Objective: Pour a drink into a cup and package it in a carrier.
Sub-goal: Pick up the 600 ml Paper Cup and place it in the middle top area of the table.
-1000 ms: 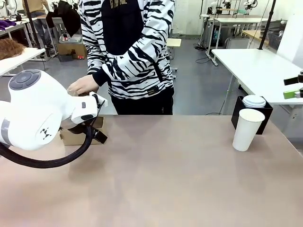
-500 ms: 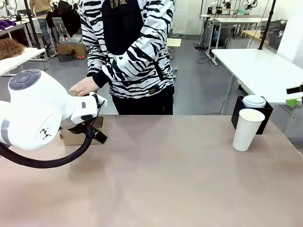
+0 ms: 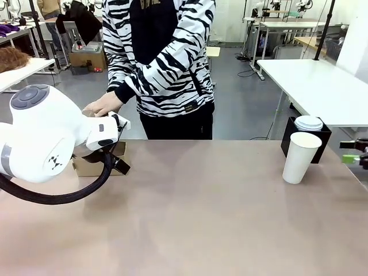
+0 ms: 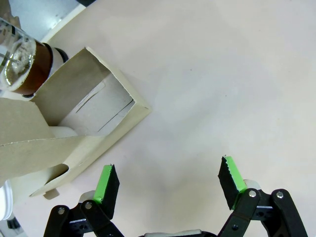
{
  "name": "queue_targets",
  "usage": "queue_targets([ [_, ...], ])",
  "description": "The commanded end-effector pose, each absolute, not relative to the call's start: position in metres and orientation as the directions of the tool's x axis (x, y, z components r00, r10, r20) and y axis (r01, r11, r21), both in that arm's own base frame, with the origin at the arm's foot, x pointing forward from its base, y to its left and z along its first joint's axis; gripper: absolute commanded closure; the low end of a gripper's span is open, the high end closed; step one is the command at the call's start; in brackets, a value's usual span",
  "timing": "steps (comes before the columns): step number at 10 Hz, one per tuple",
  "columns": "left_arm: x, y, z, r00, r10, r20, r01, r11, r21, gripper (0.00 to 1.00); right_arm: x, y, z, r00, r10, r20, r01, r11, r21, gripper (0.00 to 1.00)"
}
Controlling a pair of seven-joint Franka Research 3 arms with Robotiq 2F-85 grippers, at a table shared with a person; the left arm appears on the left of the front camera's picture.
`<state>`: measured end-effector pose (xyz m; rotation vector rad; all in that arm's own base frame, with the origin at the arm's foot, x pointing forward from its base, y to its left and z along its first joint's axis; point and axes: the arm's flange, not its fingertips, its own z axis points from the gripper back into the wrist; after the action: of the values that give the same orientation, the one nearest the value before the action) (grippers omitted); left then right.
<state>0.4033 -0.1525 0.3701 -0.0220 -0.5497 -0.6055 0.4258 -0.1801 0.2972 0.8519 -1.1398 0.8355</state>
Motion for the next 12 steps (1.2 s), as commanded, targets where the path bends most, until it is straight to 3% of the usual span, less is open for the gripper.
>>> queue_targets([
  [1,0.403,-0.152,0.370,0.684,-0.534,0.498,0.546,0.827,0.136,0.00,0.441,-0.170,0.273,0.133,0.047,0.990,-0.904,0.416,0.102,0.00],
  [4,0.403,-0.152,0.370,0.684,-0.534,0.498,0.546,0.827,0.136,0.00,0.442,-0.145,0.255,0.044,-0.009,0.999,-0.895,0.443,0.043,0.00],
  [6,0.403,-0.152,0.370,0.684,-0.534,0.498,0.546,0.827,0.136,0.00,0.442,-0.145,0.253,0.112,0.011,0.994,-0.900,0.424,0.097,0.00],
  [12,0.403,-0.152,0.370,0.684,-0.534,0.498,0.546,0.827,0.136,0.00,0.459,-0.124,0.238,0.107,-0.032,0.994,-0.893,0.437,0.111,0.00],
])
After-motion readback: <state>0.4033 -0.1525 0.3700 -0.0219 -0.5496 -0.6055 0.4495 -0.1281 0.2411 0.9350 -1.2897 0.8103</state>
